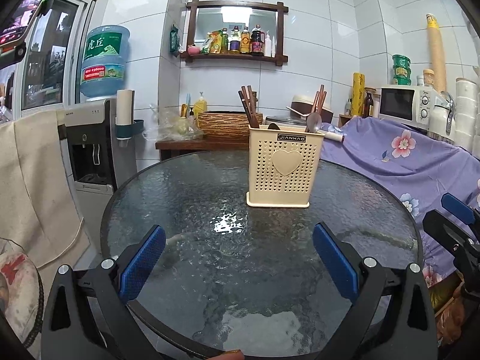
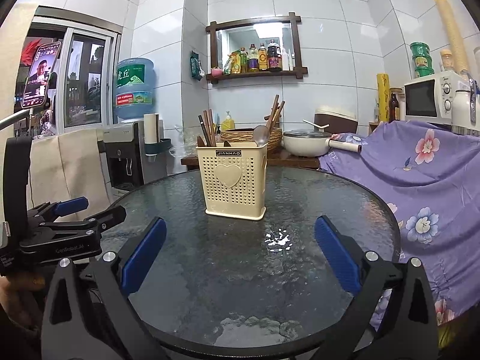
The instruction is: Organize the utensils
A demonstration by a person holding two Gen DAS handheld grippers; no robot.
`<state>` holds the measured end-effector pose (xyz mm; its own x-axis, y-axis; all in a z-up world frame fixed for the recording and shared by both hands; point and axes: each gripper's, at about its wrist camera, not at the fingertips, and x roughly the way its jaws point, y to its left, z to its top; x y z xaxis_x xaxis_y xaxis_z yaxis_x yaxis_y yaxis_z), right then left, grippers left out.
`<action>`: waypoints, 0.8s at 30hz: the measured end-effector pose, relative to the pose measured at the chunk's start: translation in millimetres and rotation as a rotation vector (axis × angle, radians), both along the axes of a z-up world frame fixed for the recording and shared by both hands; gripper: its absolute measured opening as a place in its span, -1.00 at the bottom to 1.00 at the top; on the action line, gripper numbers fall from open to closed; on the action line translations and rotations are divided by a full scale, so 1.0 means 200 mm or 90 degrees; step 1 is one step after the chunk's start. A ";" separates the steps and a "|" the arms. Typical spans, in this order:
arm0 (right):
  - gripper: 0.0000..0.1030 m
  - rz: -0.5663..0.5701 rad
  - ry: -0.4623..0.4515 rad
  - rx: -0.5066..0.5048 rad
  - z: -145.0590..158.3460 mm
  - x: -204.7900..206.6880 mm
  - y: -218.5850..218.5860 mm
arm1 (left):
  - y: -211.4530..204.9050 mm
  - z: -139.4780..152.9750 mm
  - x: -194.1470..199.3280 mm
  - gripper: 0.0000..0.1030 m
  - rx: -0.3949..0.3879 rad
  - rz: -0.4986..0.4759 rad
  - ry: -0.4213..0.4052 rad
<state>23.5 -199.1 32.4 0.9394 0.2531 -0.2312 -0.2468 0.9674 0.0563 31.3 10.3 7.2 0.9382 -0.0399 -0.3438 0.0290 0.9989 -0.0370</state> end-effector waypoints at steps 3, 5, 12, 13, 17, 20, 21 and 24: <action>0.89 0.001 0.004 0.002 0.00 0.01 -0.01 | -0.01 -0.01 0.00 0.88 0.004 -0.002 0.003; 0.89 0.000 0.004 0.001 0.00 0.01 -0.01 | 0.00 -0.01 0.01 0.88 0.004 0.001 0.004; 0.89 0.001 0.009 -0.002 -0.02 0.02 0.01 | 0.00 -0.01 0.02 0.88 0.003 0.006 0.009; 0.89 0.000 0.009 -0.002 -0.02 0.02 0.01 | 0.00 -0.01 0.02 0.88 0.004 0.006 0.010; 0.89 0.001 0.010 -0.004 -0.02 0.02 0.01 | 0.00 -0.01 0.02 0.88 0.001 0.004 0.010; 0.89 0.001 0.013 -0.006 -0.03 0.02 0.02 | 0.00 -0.02 0.01 0.88 0.004 0.004 0.009; 0.89 0.000 0.013 -0.006 -0.03 0.02 0.02 | -0.01 -0.02 0.01 0.88 0.007 0.006 0.009; 0.89 0.000 0.014 -0.005 -0.04 0.02 0.02 | -0.02 -0.03 0.01 0.88 0.013 0.004 0.013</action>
